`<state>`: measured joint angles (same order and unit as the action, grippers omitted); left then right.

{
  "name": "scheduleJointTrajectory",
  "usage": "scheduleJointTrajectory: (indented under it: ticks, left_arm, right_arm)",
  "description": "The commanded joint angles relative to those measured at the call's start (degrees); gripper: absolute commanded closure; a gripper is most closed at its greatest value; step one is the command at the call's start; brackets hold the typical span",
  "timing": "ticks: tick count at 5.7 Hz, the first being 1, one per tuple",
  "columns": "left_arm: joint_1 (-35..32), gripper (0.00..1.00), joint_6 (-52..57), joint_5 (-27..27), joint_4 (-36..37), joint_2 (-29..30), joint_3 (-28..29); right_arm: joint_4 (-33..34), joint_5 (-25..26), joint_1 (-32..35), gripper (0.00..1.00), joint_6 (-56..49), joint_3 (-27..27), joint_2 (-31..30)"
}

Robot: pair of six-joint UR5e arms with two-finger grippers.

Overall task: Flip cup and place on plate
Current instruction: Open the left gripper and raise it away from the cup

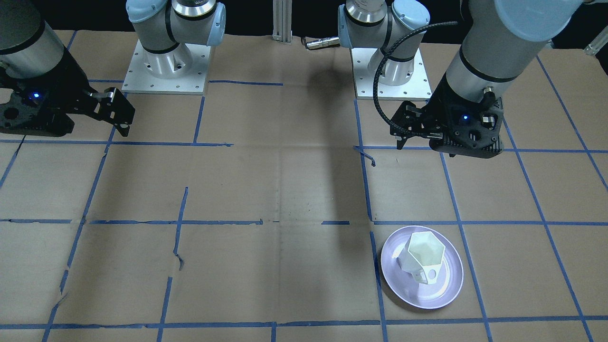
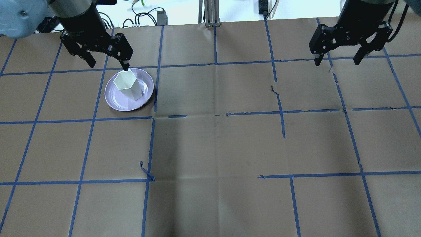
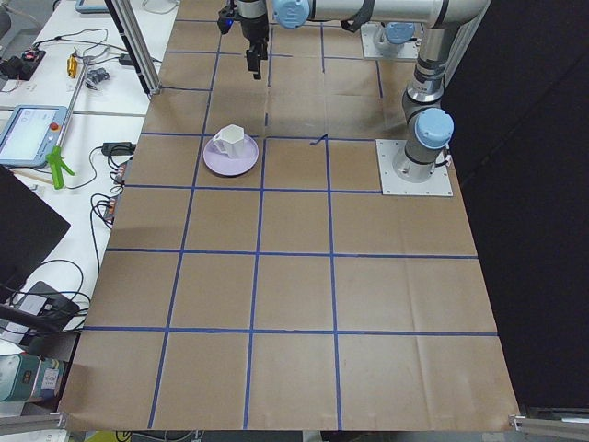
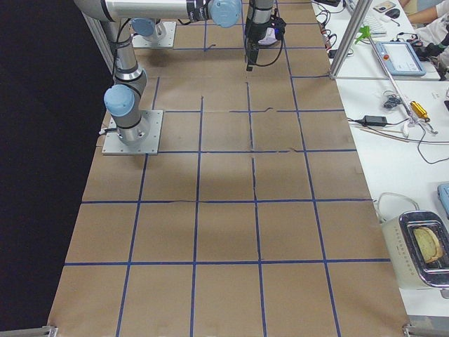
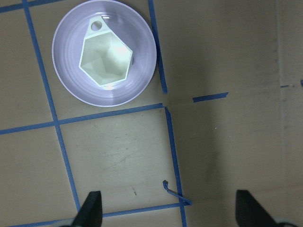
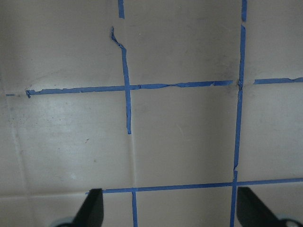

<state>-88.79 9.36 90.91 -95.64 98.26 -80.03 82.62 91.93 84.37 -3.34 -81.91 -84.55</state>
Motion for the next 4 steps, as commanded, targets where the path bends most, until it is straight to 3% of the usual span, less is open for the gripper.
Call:
scheduleJointTrajectory:
  ticks: [1,4]
  left_arm:
    - [-0.06,0.02,-1.01,-0.47,-0.6,-0.69,-1.52]
    - [-2.08,0.02,-2.84,-0.29,-0.69,-3.32,-4.16]
  right_arm:
    - [0.0,0.0,0.0,0.0,0.0,0.0,0.0]
    - [0.0,0.0,0.0,0.0,0.0,0.0,0.0]
